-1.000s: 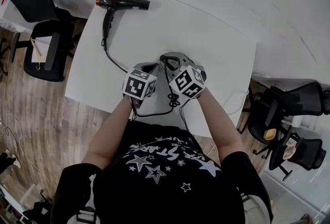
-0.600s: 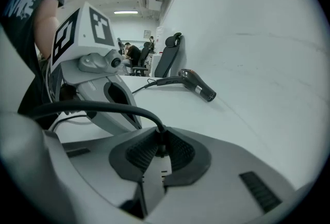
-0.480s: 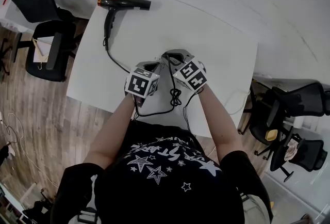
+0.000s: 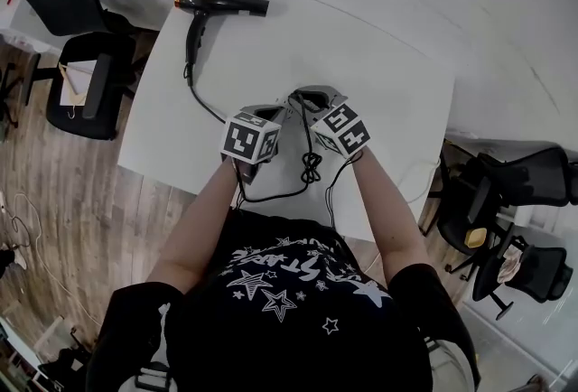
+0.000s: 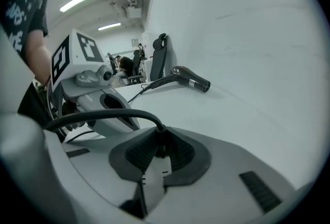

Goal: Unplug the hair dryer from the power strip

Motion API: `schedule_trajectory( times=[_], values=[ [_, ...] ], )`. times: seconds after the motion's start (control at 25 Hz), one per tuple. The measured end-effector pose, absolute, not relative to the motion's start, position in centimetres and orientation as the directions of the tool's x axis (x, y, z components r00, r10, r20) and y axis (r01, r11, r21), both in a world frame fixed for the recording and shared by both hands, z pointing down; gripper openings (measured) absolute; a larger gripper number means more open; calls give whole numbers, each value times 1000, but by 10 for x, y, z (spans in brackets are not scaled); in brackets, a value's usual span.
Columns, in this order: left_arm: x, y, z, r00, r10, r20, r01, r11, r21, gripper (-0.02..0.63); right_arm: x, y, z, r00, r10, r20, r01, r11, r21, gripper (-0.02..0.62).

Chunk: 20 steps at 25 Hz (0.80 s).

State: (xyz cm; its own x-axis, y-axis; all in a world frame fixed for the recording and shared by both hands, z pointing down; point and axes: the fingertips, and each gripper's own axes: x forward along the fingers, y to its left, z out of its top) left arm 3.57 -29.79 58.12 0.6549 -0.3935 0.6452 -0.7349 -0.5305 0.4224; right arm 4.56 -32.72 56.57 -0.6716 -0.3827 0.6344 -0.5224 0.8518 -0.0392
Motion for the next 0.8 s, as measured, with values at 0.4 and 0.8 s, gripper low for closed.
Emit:
schedule_trajectory(
  times=[0.4,0.8],
  values=[
    [33,-298,582,647,-395,652,-741,-527,416,6,34,-320,560,-593,-399,699,-388,903,186,55],
    [34,-300,580,651,-401,644,-739,-528,418,6,43,-330,561,-675,-416,610,-533,846,-14,55]
  ],
)
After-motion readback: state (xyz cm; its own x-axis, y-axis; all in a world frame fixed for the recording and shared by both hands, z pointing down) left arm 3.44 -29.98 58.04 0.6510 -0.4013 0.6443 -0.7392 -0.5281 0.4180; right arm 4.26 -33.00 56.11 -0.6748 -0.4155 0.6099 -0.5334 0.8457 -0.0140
